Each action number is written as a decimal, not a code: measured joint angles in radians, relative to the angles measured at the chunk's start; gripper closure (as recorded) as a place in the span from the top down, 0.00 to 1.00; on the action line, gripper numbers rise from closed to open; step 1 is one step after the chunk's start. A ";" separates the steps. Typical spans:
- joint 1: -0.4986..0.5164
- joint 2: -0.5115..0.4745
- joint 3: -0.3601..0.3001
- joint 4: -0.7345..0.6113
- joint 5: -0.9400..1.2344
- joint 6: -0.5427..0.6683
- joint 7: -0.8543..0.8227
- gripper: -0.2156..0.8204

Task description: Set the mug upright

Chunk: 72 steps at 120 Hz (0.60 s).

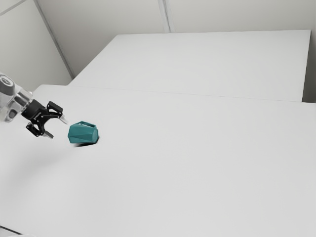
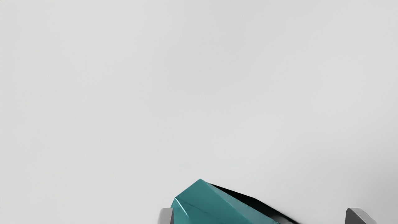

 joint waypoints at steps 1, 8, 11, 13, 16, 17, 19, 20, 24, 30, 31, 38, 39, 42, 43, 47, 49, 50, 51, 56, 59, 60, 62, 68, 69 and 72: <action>0.000 0.002 0.000 0.000 -0.003 0.004 0.000 0.79; -0.001 0.020 0.000 0.003 -0.022 0.028 0.000 0.79; -0.002 0.026 0.000 0.003 -0.032 0.037 0.000 0.79; -0.002 0.030 0.000 0.004 -0.037 0.042 0.000 0.79; -0.002 0.039 0.000 0.010 -0.045 0.050 0.000 0.79; -0.002 0.042 0.000 0.012 -0.047 0.053 0.000 0.79; -0.002 0.048 0.000 0.016 -0.051 0.057 0.000 0.79; -0.002 0.051 0.000 0.019 -0.053 0.059 0.000 0.79; -0.003 0.062 0.000 0.030 -0.059 0.068 0.000 0.79; -0.007 0.078 0.000 0.040 -0.070 0.078 0.000 0.79; -0.008 0.080 0.000 0.041 -0.071 0.080 0.000 0.79; -0.014 0.098 0.000 0.057 -0.081 0.093 0.000 0.79; -0.015 0.101 0.000 0.060 -0.082 0.094 0.000 0.79; -0.016 0.108 0.000 0.066 -0.086 0.098 0.000 0.79; -0.017 0.111 0.000 0.067 -0.087 0.100 0.000 0.79; -0.018 0.124 0.000 0.075 -0.096 0.105 0.000 0.79; -0.018 0.130 0.000 0.077 -0.101 0.109 0.000 0.79; -0.019 0.132 0.000 0.078 -0.104 0.111 0.000 0.79; -0.019 0.135 0.000 0.079 -0.106 0.112 0.000 0.79; -0.022 0.147 0.000 0.085 -0.116 0.120 0.000 0.79; -0.023 0.155 0.000 0.087 -0.123 0.124 0.000 0.79; -0.023 0.157 0.000 0.088 -0.126 0.125 0.000 0.79; -0.025 0.161 0.000 0.089 -0.130 0.128 0.000 0.79; -0.031 0.172 0.000 0.093 -0.141 0.139 0.000 0.79; -0.032 0.174 0.000 0.094 -0.143 0.140 0.000 0.79; -0.034 0.181 0.000 0.096 -0.150 0.145 0.000 0.79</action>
